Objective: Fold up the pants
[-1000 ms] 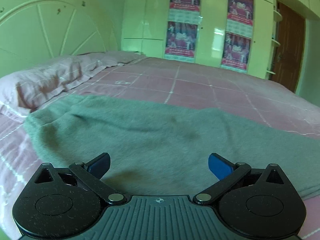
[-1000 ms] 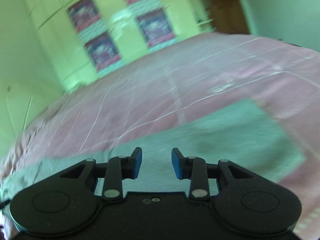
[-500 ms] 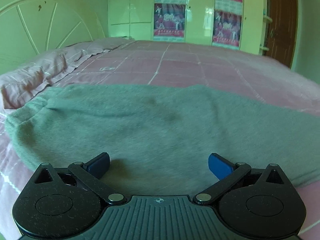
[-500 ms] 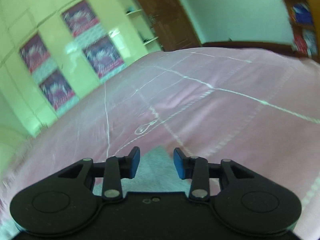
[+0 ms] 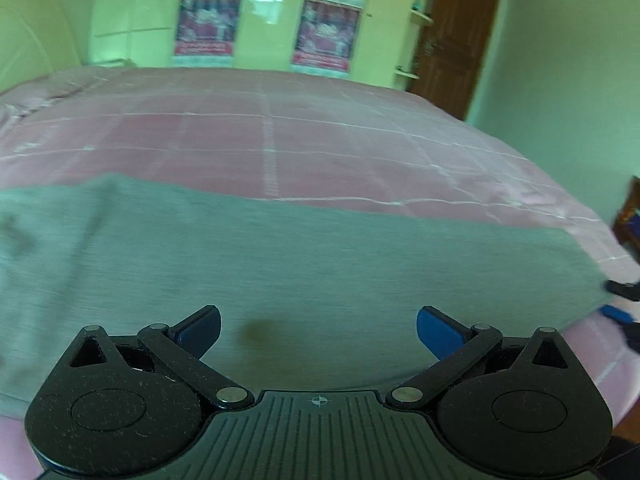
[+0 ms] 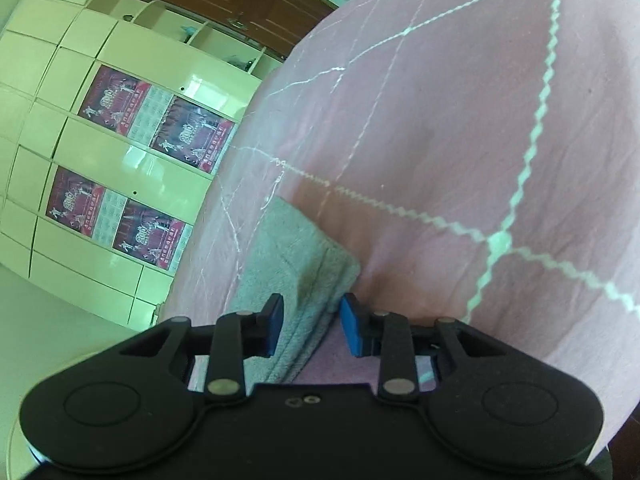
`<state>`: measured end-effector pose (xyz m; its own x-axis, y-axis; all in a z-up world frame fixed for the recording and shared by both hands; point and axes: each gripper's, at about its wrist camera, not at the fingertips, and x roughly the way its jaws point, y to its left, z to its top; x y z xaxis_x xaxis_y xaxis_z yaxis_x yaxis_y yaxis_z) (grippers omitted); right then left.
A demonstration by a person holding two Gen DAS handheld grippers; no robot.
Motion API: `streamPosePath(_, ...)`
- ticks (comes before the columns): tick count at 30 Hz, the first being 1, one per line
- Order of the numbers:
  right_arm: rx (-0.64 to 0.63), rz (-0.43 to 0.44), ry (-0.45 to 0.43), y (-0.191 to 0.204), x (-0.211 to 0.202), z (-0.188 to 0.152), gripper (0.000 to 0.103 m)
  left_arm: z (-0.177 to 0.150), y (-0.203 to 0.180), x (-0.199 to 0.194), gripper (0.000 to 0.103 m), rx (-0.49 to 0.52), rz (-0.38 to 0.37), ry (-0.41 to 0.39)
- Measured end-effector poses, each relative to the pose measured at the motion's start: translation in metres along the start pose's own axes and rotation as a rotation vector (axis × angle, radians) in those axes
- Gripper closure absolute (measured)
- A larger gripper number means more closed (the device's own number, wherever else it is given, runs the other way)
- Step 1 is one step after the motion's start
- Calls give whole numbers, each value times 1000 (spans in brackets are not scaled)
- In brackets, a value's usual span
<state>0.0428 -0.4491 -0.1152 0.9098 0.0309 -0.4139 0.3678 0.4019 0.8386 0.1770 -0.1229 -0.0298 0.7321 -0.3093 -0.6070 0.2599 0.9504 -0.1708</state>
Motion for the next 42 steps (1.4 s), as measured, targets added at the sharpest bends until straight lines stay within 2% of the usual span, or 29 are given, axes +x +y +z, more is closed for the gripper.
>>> streamPosePath(2, -6, 9, -11, -2, -3, -1, 78, -5, -30, 10, 0, 53, -8, 20)
streamPosePath(4, -12, 20, -12, -6, -7, 2, 79, -14, -46, 31, 0, 75, 44, 102)
streamPosePath(6, 14, 35, -50, -15, -17, 7, 79, -19, -51, 33, 0, 95, 74, 88)
streamPosePath(10, 107, 104, -109, -32, -24, 16, 77, -16, -52, 21, 0, 51, 65, 80)
streamPosePath(13, 100, 118, -91, -33, -19, 15, 77, -18, -52, 17, 0, 62, 74, 67)
streamPosePath(17, 79, 133, -66, -28, -14, 10, 76, -21, -54, 11, 0, 27, 52, 51)
streamPosePath(20, 63, 120, -4, -23, -5, 5, 77, -24, -56, 17, 0, 62, 70, 69)
streamPosePath(24, 51, 110, 15, -14, -5, -2, 77, -17, -55, 20, 0, 10, 64, 68)
streamPosePath(27, 46, 83, 30, -7, -7, -8, 78, -19, -60, 26, 0, 65, 79, 84)
streamPosePath(29, 56, 62, 8, -5, -13, -11, 78, -17, -59, 26, 0, 55, 75, 87)
streamPosePath(32, 132, 82, -18, -15, -15, -10, 79, -17, -61, 29, 0, 69, 81, 92)
streamPosePath(35, 202, 94, -28, -27, -11, -11, 85, -18, -61, 31, 0, 73, 83, 91)
streamPosePath(41, 208, 107, -35, -26, 1, -10, 85, -19, -63, 34, 0, 69, 87, 85)
streamPosePath(42, 202, 110, -38, -27, 3, -11, 89, -19, -63, 34, 0, 69, 87, 86)
